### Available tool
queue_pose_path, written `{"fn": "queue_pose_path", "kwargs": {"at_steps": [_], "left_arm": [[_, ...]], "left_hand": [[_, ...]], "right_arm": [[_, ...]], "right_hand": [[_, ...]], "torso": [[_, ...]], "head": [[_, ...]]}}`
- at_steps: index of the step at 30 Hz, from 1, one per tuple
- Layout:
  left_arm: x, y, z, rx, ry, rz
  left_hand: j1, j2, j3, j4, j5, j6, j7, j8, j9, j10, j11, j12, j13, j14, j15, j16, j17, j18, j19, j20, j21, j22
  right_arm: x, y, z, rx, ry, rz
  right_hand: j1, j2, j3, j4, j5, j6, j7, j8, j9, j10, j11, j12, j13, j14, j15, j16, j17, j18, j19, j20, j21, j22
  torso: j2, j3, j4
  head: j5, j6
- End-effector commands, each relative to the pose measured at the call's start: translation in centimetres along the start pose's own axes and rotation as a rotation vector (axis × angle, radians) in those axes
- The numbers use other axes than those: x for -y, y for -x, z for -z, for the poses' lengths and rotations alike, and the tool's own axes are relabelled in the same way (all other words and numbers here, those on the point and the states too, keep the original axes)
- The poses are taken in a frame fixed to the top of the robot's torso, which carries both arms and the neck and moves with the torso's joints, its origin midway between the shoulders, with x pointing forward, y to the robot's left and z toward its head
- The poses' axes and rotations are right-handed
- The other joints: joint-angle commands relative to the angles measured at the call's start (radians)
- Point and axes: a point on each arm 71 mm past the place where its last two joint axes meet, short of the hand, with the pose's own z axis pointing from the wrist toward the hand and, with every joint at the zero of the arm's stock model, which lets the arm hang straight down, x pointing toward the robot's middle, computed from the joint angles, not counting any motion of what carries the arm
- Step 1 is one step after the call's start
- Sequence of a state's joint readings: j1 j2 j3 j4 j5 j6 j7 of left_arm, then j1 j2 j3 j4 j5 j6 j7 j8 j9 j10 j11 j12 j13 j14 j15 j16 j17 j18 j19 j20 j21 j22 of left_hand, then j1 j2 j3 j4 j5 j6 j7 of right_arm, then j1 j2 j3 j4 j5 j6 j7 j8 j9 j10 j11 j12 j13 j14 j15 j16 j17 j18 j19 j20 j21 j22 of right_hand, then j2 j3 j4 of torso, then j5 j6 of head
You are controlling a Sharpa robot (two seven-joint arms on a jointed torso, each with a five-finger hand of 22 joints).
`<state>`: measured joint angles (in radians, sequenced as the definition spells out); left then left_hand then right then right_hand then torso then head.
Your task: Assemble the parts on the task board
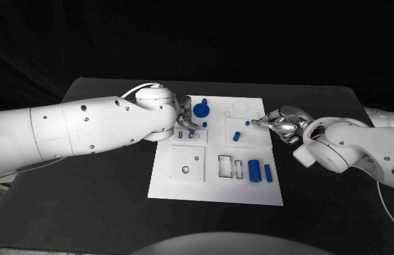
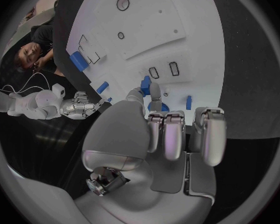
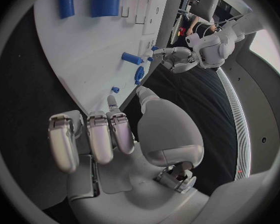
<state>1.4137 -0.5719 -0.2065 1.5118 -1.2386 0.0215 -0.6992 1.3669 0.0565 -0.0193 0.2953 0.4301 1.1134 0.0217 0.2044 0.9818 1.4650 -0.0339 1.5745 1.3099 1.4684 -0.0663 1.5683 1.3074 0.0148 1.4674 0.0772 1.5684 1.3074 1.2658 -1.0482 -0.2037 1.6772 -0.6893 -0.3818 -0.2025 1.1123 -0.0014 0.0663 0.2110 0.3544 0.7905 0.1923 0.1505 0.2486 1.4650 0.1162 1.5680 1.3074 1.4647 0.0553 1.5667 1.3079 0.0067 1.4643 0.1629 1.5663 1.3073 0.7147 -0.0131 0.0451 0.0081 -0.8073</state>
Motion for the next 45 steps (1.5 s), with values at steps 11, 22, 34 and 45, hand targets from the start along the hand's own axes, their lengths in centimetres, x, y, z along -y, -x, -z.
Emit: {"fn": "queue_pose_path", "kwargs": {"at_steps": [11, 22, 34, 45], "left_arm": [[-1.3, -0.35, -0.13, 0.005, 0.159, -0.006], [-1.41, -0.85, -0.08, 0.011, 0.158, 0.011], [-1.41, -0.92, -0.09, 0.022, 0.155, 0.019], [-1.38, -0.87, -0.23, 0.024, 0.157, 0.018]], "left_hand": [[-0.008, 0.002, 0.006, -0.002, 0.003, 0.003, -0.006, 0.006, 0.001, 0.106, -0.005, -0.004, 0.261, 0.102, -0.006, 0.002, 0.263, -0.015, 0.103, -0.006, 0.002, 0.263], [-0.014, 0.009, 0.017, -0.002, 0.006, 0.006, -0.007, 0.005, 0.001, 0.106, -0.006, -0.004, 0.261, 0.102, -0.007, 0.002, 0.263, -0.015, 0.103, -0.006, 0.002, 0.263], [-0.015, 0.01, 0.019, -0.002, 0.006, 0.006, -0.007, 0.005, 0.001, 0.106, -0.006, -0.004, 0.261, 0.102, -0.007, 0.002, 0.263, -0.015, 0.103, -0.006, 0.002, 0.263], [-0.016, 0.011, 0.021, -0.002, 0.007, 0.007, -0.007, 0.005, 0.001, 0.106, -0.006, -0.004, 0.261, 0.102, -0.007, 0.002, 0.263, -0.015, 0.103, -0.006, 0.002, 0.263]], "right_arm": [[-0.02, -0.12, 0.0, -0.008, 0.008, 0.01], [0.03, -0.07, 0.03, -0.006, 0.008, 0.009], [0.07, -0.07, 0.03, -0.007, 0.007, 0.009], [0.09, -0.06, 0.05, -0.007, 0.007, 0.009]], "right_hand": [[0.002, 0.008, -0.005, -0.001, -0.002, -0.006, 0.004, 0.006, -0.001, 0.106, 0.008, 0.003, 0.263, 0.106, 0.008, 0.004, 0.263, -0.007, 0.106, 0.008, 0.004, 0.263], [0.004, 0.01, -0.006, -0.001, -0.003, -0.007, 0.004, 0.007, -0.002, 0.106, 0.009, 0.003, 0.263, 0.106, 0.009, 0.004, 0.263, -0.007, 0.106, 0.009, 0.004, 0.263], [0.004, 0.01, -0.006, -0.001, -0.003, -0.007, 0.004, 0.007, -0.002, 0.106, 0.009, 0.003, 0.263, 0.106, 0.009, 0.004, 0.263, -0.007, 0.106, 0.009, 0.004, 0.263], [0.004, 0.01, -0.006, -0.001, -0.003, -0.007, 0.004, 0.007, -0.002, 0.106, 0.009, 0.003, 0.263, 0.106, 0.009, 0.004, 0.263, -0.007, 0.106, 0.009, 0.004, 0.263]], "torso": [[0.0, 0.0002, 0.0013], [0.001, -0.0004, 0.0002], [0.001, -0.0003, 0.0005], [0.0, -0.0002, -0.0005]], "head": [[0.0, -0.003], [0.0, -0.002], [0.003, -0.003], [0.004, -0.004]]}}
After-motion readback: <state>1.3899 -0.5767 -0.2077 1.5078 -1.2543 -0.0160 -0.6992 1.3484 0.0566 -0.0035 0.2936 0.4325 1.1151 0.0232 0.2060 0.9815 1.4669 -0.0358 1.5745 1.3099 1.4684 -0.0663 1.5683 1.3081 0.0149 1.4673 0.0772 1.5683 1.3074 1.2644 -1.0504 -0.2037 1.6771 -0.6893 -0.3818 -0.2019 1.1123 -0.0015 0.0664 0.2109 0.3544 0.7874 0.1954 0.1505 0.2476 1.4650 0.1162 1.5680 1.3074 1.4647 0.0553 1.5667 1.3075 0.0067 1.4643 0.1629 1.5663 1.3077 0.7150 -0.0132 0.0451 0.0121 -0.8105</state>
